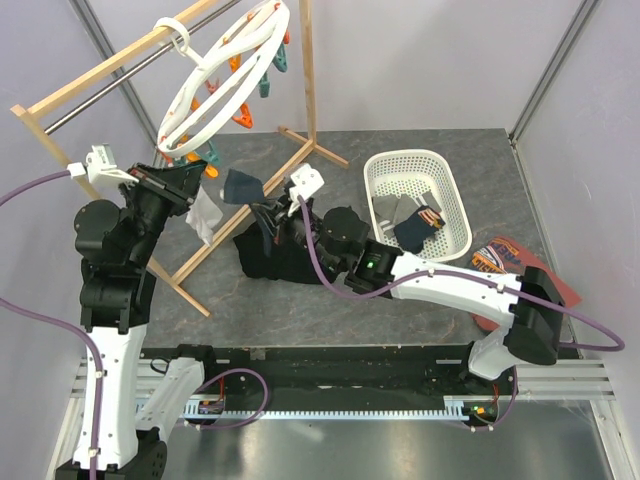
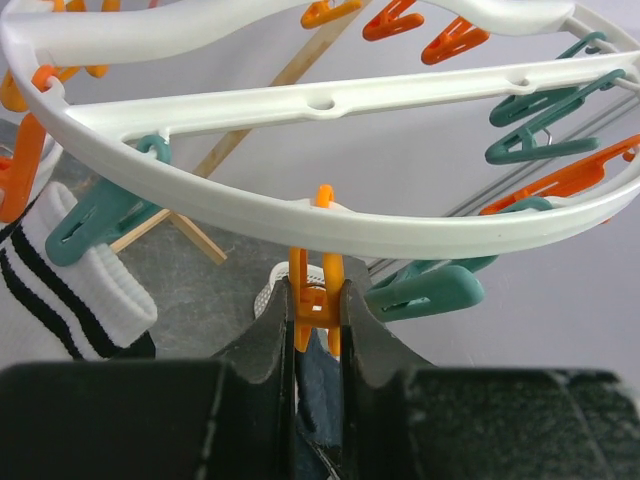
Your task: Remove the socks clipped to the hanger
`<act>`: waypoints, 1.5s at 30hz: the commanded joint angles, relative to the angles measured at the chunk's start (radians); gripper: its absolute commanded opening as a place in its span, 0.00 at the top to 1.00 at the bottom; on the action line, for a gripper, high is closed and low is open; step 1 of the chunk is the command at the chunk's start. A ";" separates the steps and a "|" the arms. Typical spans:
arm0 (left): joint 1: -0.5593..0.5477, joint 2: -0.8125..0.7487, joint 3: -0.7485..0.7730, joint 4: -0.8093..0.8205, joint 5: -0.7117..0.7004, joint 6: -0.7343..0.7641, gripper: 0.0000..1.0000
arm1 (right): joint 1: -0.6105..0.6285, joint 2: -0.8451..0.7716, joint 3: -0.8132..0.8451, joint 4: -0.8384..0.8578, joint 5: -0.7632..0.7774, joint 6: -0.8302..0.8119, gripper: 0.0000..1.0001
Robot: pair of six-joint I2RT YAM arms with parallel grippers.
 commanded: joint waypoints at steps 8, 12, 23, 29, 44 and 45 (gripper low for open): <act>-0.002 -0.007 -0.015 0.068 0.052 0.066 0.98 | -0.288 -0.309 -0.206 -0.300 0.256 0.032 0.89; -0.002 -0.026 -0.027 0.069 0.056 0.083 0.98 | -0.491 -0.326 -0.267 -0.295 0.232 -0.005 0.83; -0.002 -0.047 -0.030 0.068 0.091 0.104 0.98 | -0.838 -0.116 -0.262 -0.414 0.166 0.092 0.46; -0.002 -0.053 -0.027 0.051 0.102 0.126 0.96 | -0.835 -0.192 -0.263 -0.380 -0.112 0.139 0.09; -0.002 -0.030 -0.004 0.022 0.151 0.129 0.93 | -0.381 -0.170 -0.294 0.303 -0.379 0.175 0.18; -0.002 -0.032 -0.004 0.022 0.149 0.129 0.93 | -0.337 -0.121 -0.272 0.309 -0.380 0.157 0.18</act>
